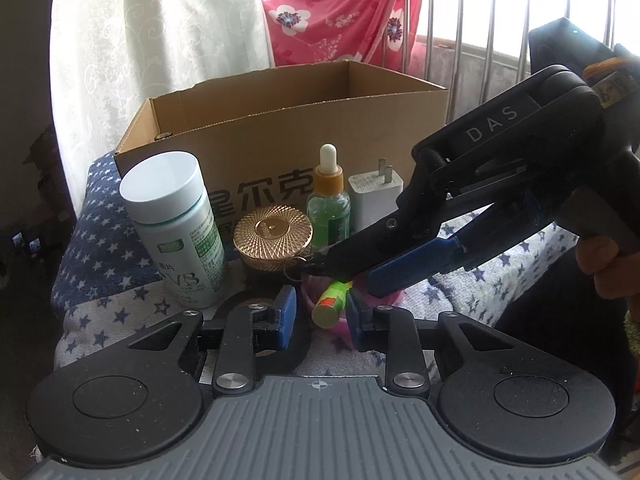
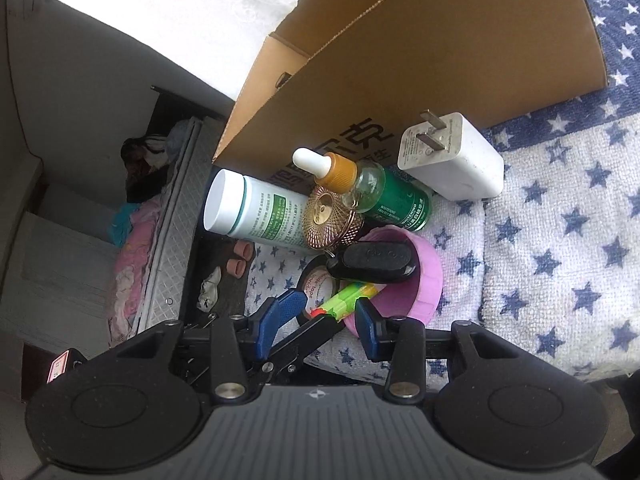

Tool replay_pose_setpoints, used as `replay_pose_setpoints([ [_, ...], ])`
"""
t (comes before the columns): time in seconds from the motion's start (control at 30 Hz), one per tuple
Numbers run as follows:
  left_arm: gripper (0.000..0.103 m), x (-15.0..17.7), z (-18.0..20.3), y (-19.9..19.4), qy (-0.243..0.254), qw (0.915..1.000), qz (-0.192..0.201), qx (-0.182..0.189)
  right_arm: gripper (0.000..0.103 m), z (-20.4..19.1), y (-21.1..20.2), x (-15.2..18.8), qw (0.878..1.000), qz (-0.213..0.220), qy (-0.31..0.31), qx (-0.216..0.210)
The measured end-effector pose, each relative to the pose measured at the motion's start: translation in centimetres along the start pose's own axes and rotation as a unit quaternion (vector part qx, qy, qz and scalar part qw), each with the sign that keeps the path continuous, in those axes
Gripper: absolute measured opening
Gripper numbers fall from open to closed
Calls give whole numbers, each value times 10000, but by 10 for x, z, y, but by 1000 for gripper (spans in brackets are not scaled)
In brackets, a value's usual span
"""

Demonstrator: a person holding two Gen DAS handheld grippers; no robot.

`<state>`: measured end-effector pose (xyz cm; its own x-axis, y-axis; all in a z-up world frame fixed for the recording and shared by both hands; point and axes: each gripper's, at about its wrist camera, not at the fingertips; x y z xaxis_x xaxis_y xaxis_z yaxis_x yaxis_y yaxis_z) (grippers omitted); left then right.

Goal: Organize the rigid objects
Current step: 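Grasp the green glue stick from the pink cap with the right tool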

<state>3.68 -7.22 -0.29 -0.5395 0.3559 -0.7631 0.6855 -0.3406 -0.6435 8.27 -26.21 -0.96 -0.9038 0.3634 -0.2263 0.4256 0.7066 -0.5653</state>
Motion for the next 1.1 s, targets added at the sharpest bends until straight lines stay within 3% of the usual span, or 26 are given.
replay_pose_setpoints([
  [0.2,26,2,0,4,-26,9998,-63,181,44,1,14,-6,9989,-191,291,321],
  [0.33,20,3,-1,8,-87,9996,-127,249,43,1,22,-8,9974,-256,438,512],
  [0.57,15,5,0,7,-135,9993,-82,327,35,2,30,-9,9955,-240,611,690],
  [0.7,15,6,-1,1,-175,9991,-84,383,28,2,27,-1,9952,-163,674,697],
  [1.1,15,9,14,-45,28,9989,347,327,28,-16,-4,27,9973,145,626,352],
])
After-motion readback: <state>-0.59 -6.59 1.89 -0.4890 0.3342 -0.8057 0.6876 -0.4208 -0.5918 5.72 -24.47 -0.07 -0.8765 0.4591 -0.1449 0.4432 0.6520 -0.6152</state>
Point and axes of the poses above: each gripper's, at about its wrist camera, not at the fingertips, and y roughly the way its jaws point, z to its right, x to its underside, and after that the axes turned 2 degrees about y, right-handed
